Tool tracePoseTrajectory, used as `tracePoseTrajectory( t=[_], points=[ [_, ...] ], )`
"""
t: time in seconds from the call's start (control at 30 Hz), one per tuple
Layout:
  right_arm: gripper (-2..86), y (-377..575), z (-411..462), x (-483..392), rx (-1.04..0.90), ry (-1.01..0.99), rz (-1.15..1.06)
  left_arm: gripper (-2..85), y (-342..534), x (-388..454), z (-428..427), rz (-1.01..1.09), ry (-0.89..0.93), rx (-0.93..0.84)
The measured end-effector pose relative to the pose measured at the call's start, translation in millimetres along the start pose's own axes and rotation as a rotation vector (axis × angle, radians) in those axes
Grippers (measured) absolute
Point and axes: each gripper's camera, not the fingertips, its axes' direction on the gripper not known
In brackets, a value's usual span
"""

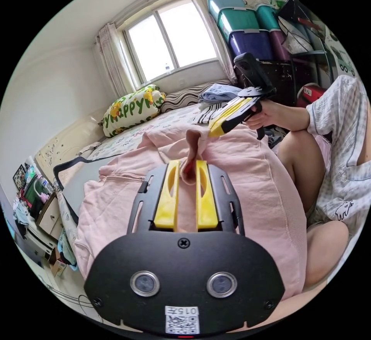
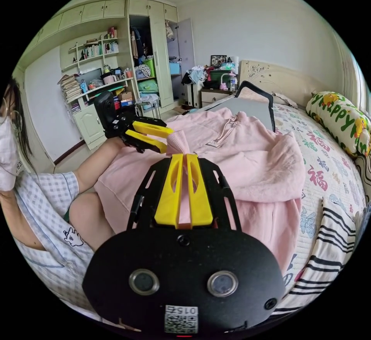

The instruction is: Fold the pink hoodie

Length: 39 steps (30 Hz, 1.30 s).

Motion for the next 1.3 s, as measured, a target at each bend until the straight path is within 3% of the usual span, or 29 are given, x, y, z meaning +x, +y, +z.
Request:
tracePoseTrajectory(
  t=[0.13, 0.4, 0.6, 0.73, 0.83, 0.93, 1.07, 1.13, 1.3],
  points=[
    [0.0, -6.4, 6.3, -10.9, 0.0, 0.032, -0.019, 0.7, 1.4, 2.2, -11.6, 0.026, -0.037, -0.047],
    [0.1, -25.5, 14.7, -47.1, 0.04, -0.199, -0.115, 0.0, 28.7, -7.7, -125.7, -0.008, -0.072, 0.229],
    [1.2, -35.5, 45.1, -84.3, -0.111, -0.134, -0.274, -0.1, 62.0, -12.9, -145.0, 0.01, 0.039, 0.181],
    [3.2, -35.5, 65.9, -94.3, -0.286, -0.144, -0.342, -0.3, 78.2, -25.6, -171.2, -0.04, 0.083, 0.379],
    [3.7, -33.0, 64.3, -96.2, -0.357, -0.298, -0.396, -0.1, 79.9, -31.6, -179.4, -0.103, 0.044, 0.481],
    [3.9, -37.7, 52.2, -90.2, -0.297, -0.293, -0.385, 0.5, 59.5, -34.5, -150.5, -0.115, 0.043, 0.319],
    [5.0, -43.2, 57.8, -80.1, -0.236, 0.056, -0.319, 4.6, 19.4, -24.0, -74.3, -0.051, 0.079, -0.113],
    [5.7, -42.4, 68.5, -83.4, -0.27, 0.124, -0.348, 8.0, 8.1, -21.7, -49.4, -0.059, 0.06, -0.237],
    [5.1, -43.4, 97.0, -95.0, -0.372, 0.069, -0.413, 8.1, -1.1, -35.0, -5.7, -0.149, 0.106, -0.43]
  ],
)
